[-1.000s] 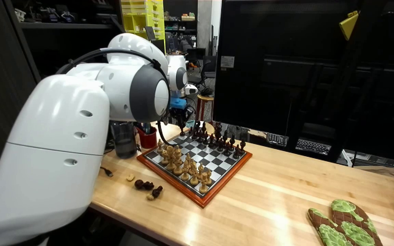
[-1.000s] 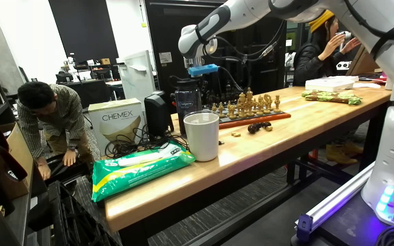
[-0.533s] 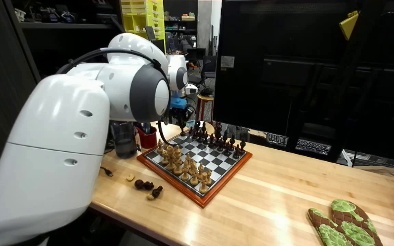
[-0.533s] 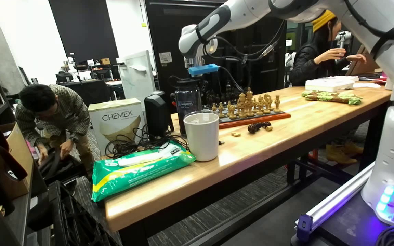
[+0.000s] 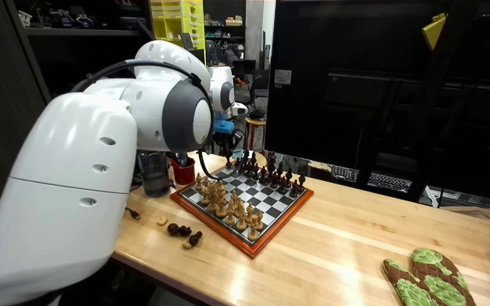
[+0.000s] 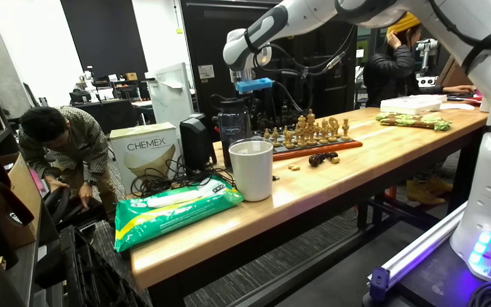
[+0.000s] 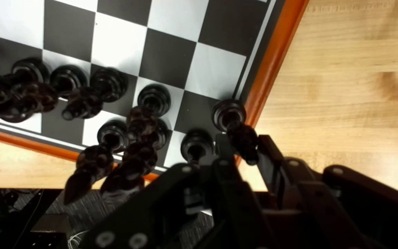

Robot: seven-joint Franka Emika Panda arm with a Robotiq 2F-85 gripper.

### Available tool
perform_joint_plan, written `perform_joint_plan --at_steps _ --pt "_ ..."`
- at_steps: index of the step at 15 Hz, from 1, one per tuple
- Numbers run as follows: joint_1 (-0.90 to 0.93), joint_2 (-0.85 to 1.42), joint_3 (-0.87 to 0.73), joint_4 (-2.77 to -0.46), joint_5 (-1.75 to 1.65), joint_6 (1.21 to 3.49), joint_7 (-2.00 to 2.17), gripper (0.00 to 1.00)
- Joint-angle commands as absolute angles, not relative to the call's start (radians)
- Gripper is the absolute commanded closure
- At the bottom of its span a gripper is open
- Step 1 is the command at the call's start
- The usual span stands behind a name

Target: Move the first left front black piece backwards

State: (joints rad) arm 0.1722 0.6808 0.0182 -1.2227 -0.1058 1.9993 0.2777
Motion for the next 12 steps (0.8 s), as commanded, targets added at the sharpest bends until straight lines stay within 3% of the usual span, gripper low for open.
perform_joint_plan --at_steps 1,12 --pt "0.17 0.687 0.015 -1.2 -0.096 1.986 0.253 0.94" --pt "0.162 0.723 0.014 -1.154 -0.098 1.973 0.223 0.94"
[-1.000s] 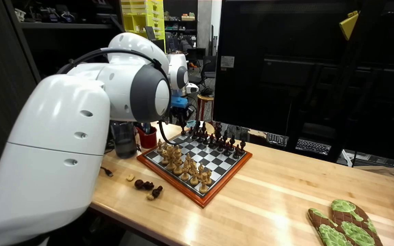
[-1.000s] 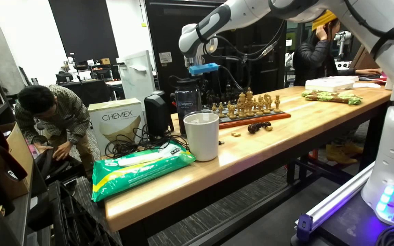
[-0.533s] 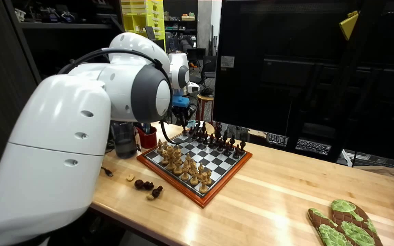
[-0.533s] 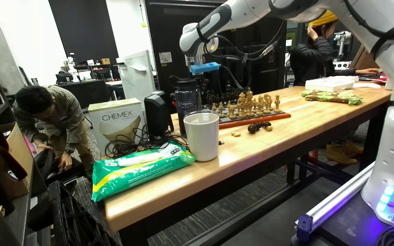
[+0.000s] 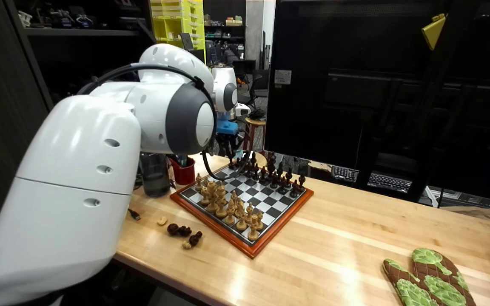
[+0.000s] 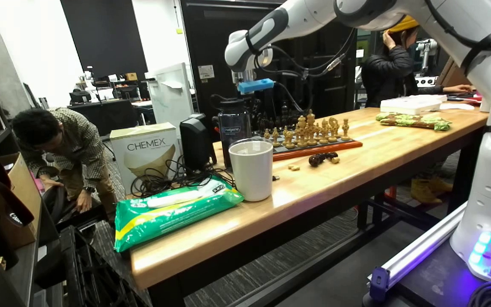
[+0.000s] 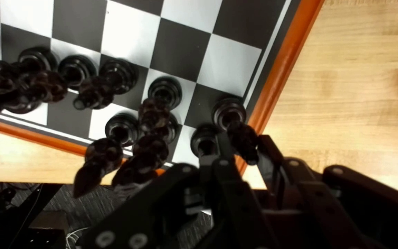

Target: Move the first left front black piece backwards

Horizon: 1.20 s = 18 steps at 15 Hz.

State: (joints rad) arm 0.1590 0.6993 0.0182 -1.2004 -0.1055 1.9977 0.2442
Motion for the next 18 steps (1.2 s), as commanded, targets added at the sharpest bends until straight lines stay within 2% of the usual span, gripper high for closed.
perform_joint_plan --at_steps 1,18 --pt "0.162 0.727 0.013 -1.145 -0.1 1.97 0.222 0.94" --pt "0.158 0.749 0.011 -1.1 -0.088 1.947 0.211 0.94"
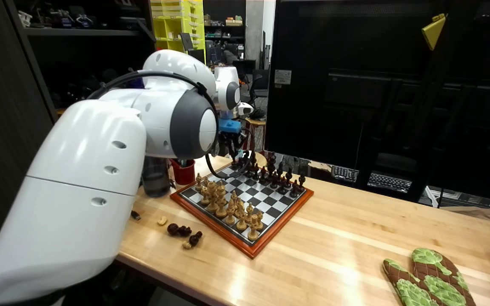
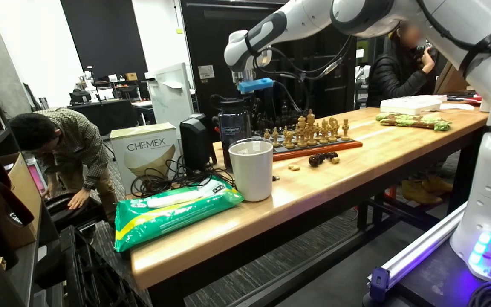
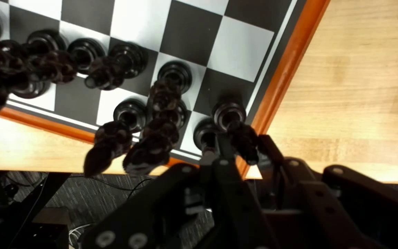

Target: Move the first left front black piece backwards

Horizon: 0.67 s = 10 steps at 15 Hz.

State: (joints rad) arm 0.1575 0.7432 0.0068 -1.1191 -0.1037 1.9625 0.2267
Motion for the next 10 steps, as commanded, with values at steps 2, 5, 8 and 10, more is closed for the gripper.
perform_joint_plan --at_steps 2,5,8,10 --pt "0.159 0.748 0.009 -1.103 -0.087 1.943 0.214 0.94" --pt "0.16 0.743 0.008 -1.111 -0.087 1.947 0.218 0.94" --pt "0.159 0.735 0.009 -1.126 -0.084 1.954 0.222 0.94" --pt "0.159 0.728 0.01 -1.137 -0.08 1.962 0.223 0.94"
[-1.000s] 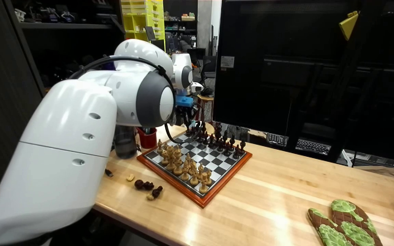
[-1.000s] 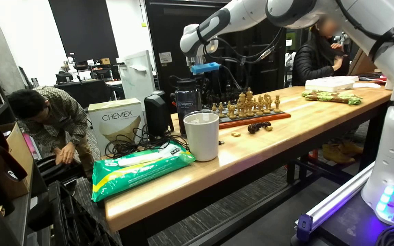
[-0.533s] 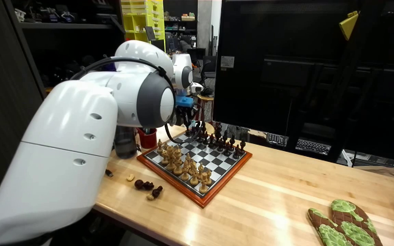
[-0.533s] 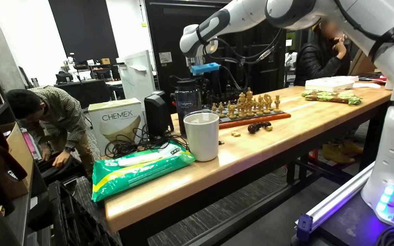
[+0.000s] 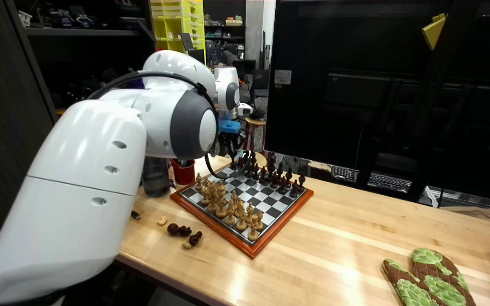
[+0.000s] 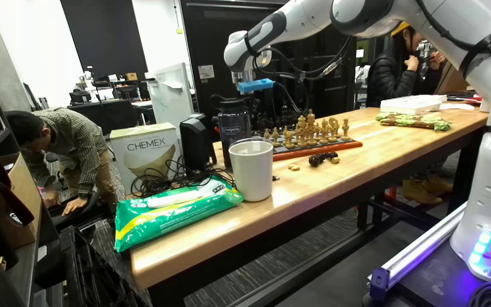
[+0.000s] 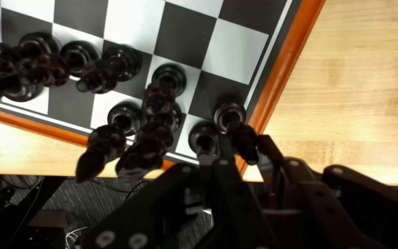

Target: Move the first left front black piece backwards

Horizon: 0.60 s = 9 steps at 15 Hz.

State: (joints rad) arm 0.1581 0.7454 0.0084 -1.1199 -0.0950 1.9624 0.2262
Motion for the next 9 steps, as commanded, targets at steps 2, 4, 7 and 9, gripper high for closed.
perform_joint_plan --at_steps 2,4,7,9 --pt "0.156 0.721 0.011 -1.151 -0.074 1.972 0.226 0.94" --pt "0.155 0.714 0.01 -1.165 -0.068 1.979 0.23 0.94" --pt "0.157 0.707 0.006 -1.18 -0.071 1.984 0.232 0.94" --pt "0.16 0.702 0.002 -1.187 -0.077 1.985 0.234 0.94"
